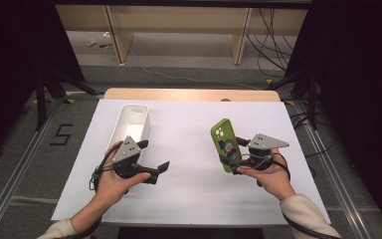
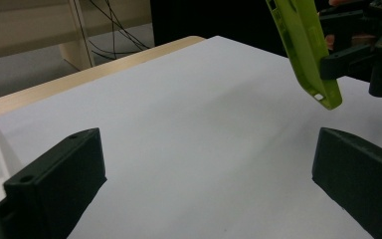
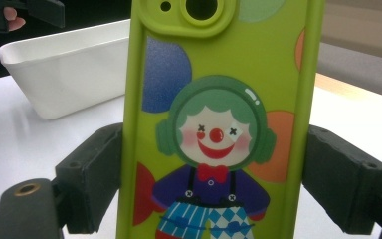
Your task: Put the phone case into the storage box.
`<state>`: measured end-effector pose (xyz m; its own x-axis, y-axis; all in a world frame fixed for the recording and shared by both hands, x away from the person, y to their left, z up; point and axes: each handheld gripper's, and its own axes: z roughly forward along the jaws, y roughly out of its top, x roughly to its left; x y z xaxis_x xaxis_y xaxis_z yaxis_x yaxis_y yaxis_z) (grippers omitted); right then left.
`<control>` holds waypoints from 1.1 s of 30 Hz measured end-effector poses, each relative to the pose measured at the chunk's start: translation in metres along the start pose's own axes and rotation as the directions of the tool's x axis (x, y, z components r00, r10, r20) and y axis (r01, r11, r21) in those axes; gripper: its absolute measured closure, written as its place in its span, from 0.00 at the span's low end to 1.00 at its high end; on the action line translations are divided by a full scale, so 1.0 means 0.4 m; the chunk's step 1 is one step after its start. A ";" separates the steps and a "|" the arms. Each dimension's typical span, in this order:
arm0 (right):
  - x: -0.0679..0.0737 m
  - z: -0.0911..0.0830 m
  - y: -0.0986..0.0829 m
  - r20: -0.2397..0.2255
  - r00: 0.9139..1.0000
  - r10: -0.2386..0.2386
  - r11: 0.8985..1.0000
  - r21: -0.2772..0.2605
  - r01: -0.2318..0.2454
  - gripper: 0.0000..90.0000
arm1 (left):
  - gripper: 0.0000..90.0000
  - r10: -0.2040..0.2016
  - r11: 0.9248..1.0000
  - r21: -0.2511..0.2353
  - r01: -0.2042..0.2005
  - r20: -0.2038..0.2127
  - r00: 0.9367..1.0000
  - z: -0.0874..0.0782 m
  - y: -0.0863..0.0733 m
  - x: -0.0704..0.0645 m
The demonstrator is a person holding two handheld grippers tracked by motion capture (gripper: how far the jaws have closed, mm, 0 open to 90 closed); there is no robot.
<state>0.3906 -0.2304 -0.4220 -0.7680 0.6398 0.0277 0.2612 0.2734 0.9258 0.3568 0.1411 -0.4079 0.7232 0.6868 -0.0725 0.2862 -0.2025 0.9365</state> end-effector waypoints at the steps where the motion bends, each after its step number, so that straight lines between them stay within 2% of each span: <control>1: -0.001 0.000 -0.001 0.007 1.000 -0.002 1.000 -0.002 0.002 0.18 | 0.00 -0.004 1.000 -0.002 0.004 0.002 1.000 0.003 0.003 -0.001; 5: 0.000 0.001 -0.003 0.016 1.000 0.000 1.000 -0.011 0.000 0.18 | 0.00 -0.009 1.000 -0.014 0.010 0.017 1.000 0.023 0.025 -0.012; 11: 0.006 0.005 -0.004 0.010 1.000 -0.004 1.000 0.001 0.004 0.18 | 0.00 0.010 1.000 -0.021 -0.010 0.039 0.999 0.064 0.056 -0.033; 25: 0.012 0.006 -0.003 0.015 1.000 -0.001 1.000 -0.014 0.001 0.18 | 0.01 0.024 1.000 -0.018 -0.023 0.064 0.998 0.135 0.092 -0.063; 33: 0.019 0.010 -0.002 0.019 1.000 0.000 1.000 -0.025 0.000 0.18 | 0.03 0.027 0.999 -0.029 -0.025 0.098 0.995 0.175 0.121 -0.092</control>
<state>0.3867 -0.2229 -0.4240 -0.7568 0.6533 0.0210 0.2462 0.2552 0.9350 0.3882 0.0572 -0.3841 0.7891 0.6090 -0.0802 0.2499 -0.1991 0.9476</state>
